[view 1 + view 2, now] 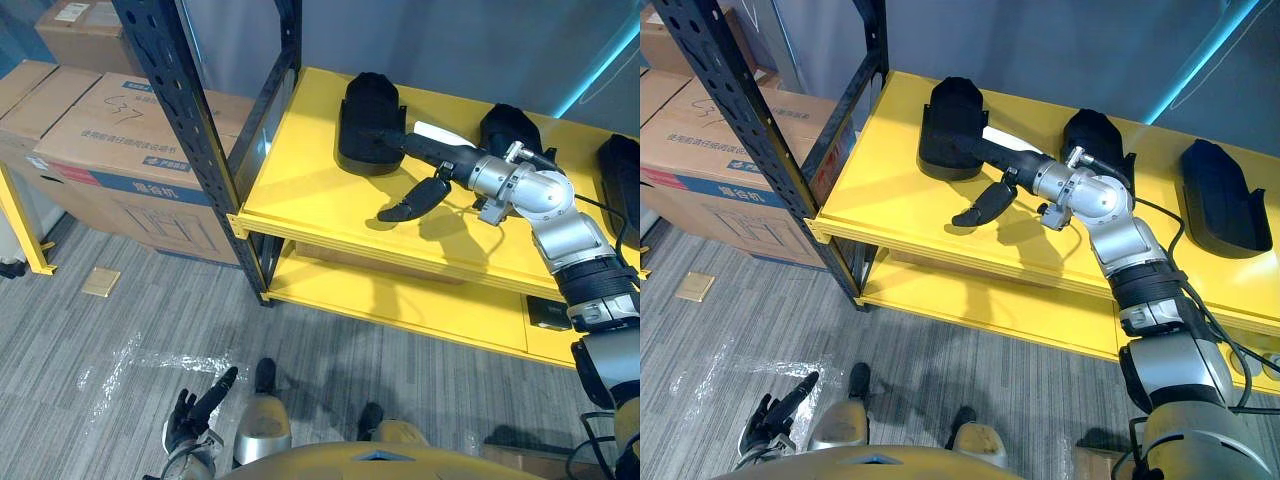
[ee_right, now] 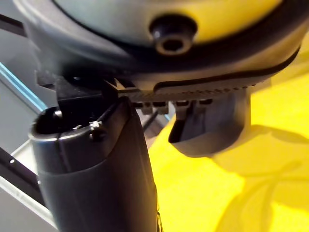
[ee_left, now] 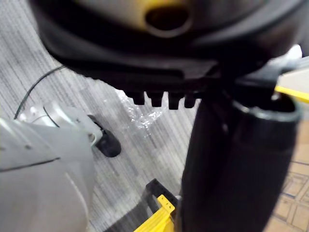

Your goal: Walk over and take three plastic housings, then place them on the shelf

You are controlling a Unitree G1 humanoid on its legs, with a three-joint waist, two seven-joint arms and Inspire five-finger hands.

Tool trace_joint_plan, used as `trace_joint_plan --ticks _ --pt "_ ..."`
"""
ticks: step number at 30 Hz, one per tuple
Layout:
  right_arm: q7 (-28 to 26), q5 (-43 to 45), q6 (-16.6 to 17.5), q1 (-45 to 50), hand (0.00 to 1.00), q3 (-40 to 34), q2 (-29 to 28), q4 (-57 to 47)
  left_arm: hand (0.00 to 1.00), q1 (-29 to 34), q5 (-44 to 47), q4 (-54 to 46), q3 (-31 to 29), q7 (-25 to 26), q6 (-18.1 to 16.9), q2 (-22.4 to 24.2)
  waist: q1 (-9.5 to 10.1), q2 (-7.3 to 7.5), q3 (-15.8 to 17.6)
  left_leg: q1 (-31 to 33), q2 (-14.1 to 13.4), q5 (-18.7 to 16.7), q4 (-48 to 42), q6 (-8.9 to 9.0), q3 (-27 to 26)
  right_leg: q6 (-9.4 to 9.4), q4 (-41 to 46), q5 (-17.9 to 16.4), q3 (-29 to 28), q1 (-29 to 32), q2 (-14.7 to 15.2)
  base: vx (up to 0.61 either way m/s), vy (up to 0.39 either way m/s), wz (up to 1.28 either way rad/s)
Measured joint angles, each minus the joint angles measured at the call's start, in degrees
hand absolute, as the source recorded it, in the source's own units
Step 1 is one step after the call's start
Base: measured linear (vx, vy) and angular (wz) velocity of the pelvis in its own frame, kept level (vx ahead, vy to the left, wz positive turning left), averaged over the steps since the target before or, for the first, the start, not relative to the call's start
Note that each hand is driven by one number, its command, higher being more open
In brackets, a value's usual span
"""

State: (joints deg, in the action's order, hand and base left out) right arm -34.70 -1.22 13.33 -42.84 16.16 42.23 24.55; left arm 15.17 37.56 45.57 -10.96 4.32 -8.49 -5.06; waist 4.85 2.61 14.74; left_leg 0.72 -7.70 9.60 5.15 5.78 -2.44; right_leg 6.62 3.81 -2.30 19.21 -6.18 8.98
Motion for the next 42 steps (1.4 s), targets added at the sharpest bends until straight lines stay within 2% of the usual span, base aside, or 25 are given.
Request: trace_joint_plan --ticks 7,12,17,22,29,34,42 --pt "-1.58 1.31 -0.92 -0.46 1.00 1.40 0.00 0.61 1.00 -0.08 -0.01 0.01 0.02 0.01 0.02 0.00 -0.07 -0.04 -0.02 -0.04 -0.04 0.00 0.00 -0.03 0.00 -0.02 0.11 -0.01 -0.05 0.00 -0.02 0.00 0.000 0.00" --pt "-5.77 8.08 -4.59 -0.96 1.00 1.40 0.00 0.61 1.00 -0.12 -0.01 0.00 0.01 0.04 0.17 0.00 -0.03 -0.06 -0.03 -0.05 -0.04 0.00 0.00 -0.03 -0.01 -0.02 0.12 -0.01 -0.08 0.00 -0.02 0.00 0.000 0.00" --pt "-9.81 10.78 -7.75 -0.80 1.00 1.40 -0.13 0.61 1.00 -0.23 -0.04 0.00 0.03 0.03 1.19 0.02 -0.06 -0.27 -0.15 -0.08 -0.04 0.00 0.00 -0.03 -0.05 -0.02 0.12 -0.02 -0.14 0.00 -0.02 0.00 0.000 0.00" --pt "-10.35 10.74 -7.95 0.35 1.00 1.40 -2.56 2.25 1.00 -0.19 -0.20 -0.01 0.11 -0.03 1.21 0.05 -0.21 -0.61 -0.44 -0.27 0.02 0.14 0.00 0.13 -0.07 -0.07 0.11 -0.04 -0.13 -0.09 0.03 0.00 0.000 0.00" --pt "-11.29 10.64 -8.25 2.16 1.00 2.13 -2.70 2.81 1.00 0.03 -0.20 0.02 0.12 0.36 1.21 0.06 -0.13 -0.60 -0.47 -0.27 0.05 0.21 0.00 0.22 0.05 -0.05 0.10 -0.04 0.06 -0.16 0.05 0.00 0.000 0.00" --pt "-9.47 10.70 -7.65 2.16 1.00 2.43 -2.70 2.81 1.00 0.02 -0.20 0.03 0.14 0.37 1.21 0.05 -0.02 -0.32 -0.64 -0.23 -0.02 0.25 0.01 0.20 0.13 -0.04 0.09 -0.04 0.07 -0.19 -0.01 0.00 0.000 0.00" --pt "1.45 11.70 -1.82 -0.26 1.00 -0.57 -2.64 0.31 1.00 0.08 -0.19 0.07 0.01 0.26 1.21 0.03 0.18 0.27 -1.01 -0.14 -0.21 0.27 0.01 0.15 0.22 -0.08 0.05 0.02 0.08 -0.19 -0.21 0.00 0.000 0.00"
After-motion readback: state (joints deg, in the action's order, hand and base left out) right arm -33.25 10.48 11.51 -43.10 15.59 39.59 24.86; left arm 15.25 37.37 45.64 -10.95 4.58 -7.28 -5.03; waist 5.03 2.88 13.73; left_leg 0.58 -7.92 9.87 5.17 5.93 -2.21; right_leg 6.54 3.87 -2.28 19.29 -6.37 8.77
